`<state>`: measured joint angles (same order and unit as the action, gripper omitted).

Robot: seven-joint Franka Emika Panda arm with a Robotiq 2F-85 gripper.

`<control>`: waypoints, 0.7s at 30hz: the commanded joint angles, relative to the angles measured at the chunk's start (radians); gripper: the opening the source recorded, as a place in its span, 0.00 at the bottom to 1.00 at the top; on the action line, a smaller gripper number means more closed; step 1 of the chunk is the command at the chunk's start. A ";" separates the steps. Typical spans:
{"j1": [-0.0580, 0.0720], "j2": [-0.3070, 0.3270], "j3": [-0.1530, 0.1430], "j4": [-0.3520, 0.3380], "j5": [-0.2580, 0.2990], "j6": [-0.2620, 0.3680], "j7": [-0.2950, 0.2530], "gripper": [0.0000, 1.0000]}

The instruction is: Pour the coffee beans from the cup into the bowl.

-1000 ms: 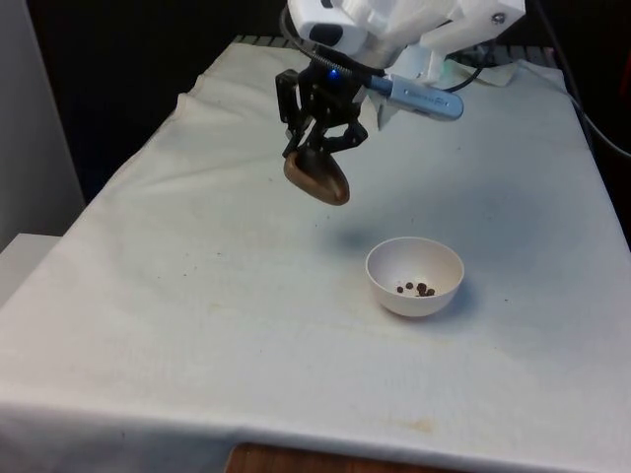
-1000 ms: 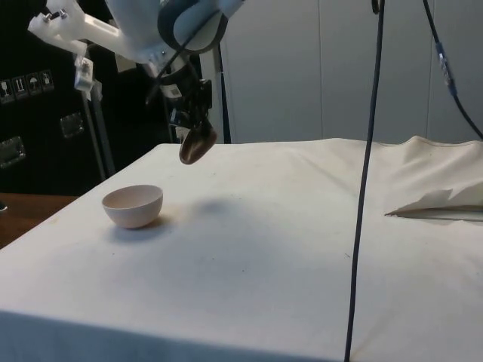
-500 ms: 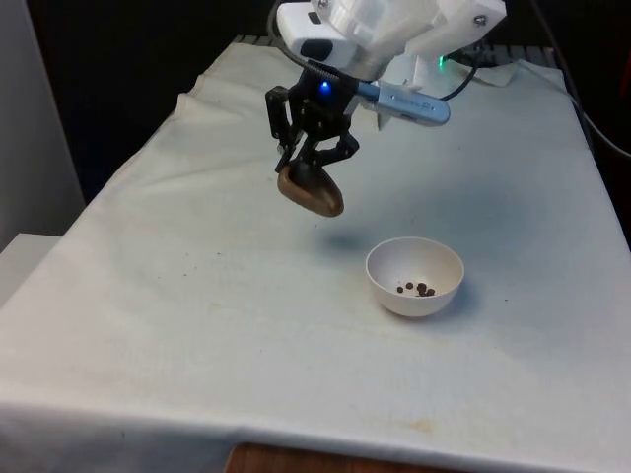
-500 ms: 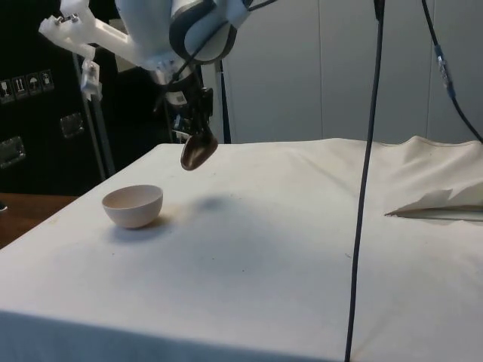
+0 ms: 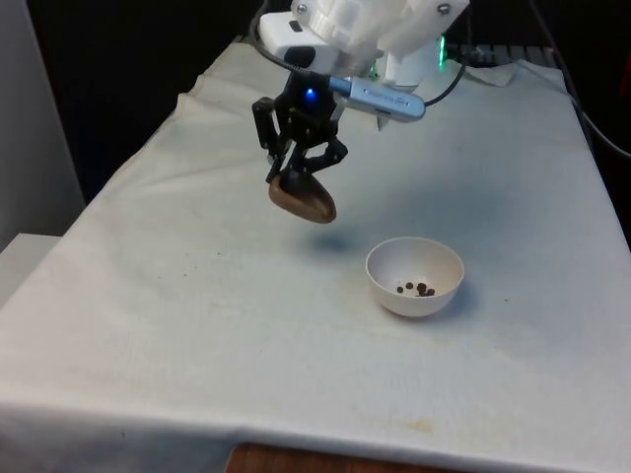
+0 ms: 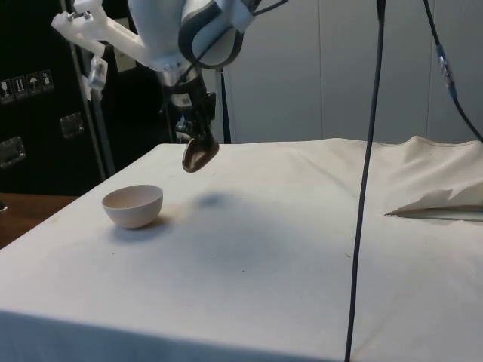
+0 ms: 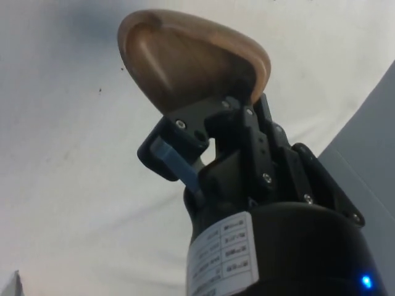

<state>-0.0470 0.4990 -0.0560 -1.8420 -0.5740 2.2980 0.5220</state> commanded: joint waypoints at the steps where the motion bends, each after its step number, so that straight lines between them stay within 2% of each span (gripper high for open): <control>1: -0.010 0.004 0.003 -0.009 0.010 0.031 -0.016 0.12; 4: -0.011 0.009 -0.006 -0.022 0.014 0.060 -0.031 0.12; 5: -0.001 0.007 -0.013 -0.015 0.006 0.039 -0.018 0.12; 6: -0.011 0.010 -0.009 -0.027 0.015 0.069 -0.036 0.12; 12: -0.013 0.025 -0.031 -0.056 0.032 0.133 -0.075 0.12; 13: -0.001 0.023 -0.040 -0.051 0.023 0.116 -0.063 0.12; 14: -0.013 0.028 -0.035 -0.060 0.036 0.144 -0.082 0.12; 19: -0.015 0.040 -0.052 -0.079 0.076 0.193 -0.131 0.12; 20: -0.014 0.040 -0.055 -0.081 0.085 0.198 -0.141 0.12; 21: -0.001 0.042 -0.068 -0.075 0.076 0.186 -0.129 0.12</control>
<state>-0.0480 0.5410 -0.1240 -1.9170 -0.4980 2.4840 0.3930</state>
